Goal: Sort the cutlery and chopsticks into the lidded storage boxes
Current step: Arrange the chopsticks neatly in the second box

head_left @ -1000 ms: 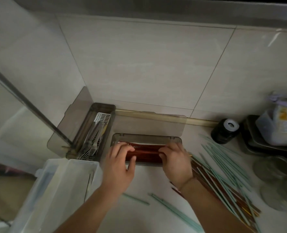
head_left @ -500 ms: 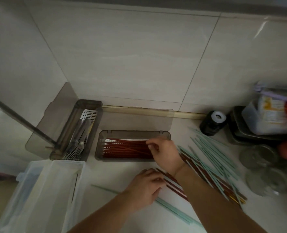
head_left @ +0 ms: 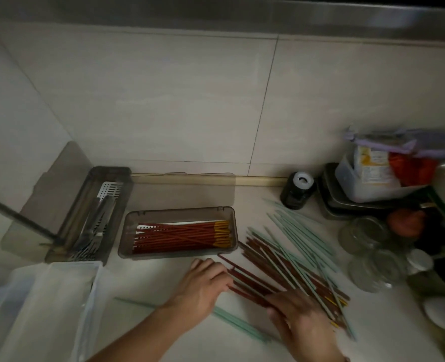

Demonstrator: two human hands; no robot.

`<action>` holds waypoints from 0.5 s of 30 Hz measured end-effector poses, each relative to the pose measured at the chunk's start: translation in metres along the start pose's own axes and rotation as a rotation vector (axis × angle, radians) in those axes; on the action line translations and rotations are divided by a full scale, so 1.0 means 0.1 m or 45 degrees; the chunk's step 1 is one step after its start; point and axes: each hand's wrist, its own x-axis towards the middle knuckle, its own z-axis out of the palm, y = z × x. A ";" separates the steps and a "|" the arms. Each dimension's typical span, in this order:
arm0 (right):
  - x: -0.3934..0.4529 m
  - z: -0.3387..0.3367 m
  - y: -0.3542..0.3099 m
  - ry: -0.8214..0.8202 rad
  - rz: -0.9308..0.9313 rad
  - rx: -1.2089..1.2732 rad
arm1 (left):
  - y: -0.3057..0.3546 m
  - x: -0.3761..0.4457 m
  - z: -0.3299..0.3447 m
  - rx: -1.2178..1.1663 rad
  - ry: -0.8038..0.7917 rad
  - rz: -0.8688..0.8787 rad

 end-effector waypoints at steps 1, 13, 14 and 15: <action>0.00 0.01 -0.06 0.006 -0.007 -0.032 | -0.03 -0.04 -0.08 -0.019 0.078 -0.022; 1.60 0.31 -0.87 -0.157 0.084 0.070 | -0.47 -0.35 -0.67 -0.188 0.746 -1.032; 1.72 0.40 -0.93 -0.229 0.099 0.078 | -0.48 -0.36 -0.65 -0.194 0.744 -1.062; 1.82 0.50 -0.98 -0.290 0.112 0.095 | -0.49 -0.36 -0.64 -0.196 0.731 -1.077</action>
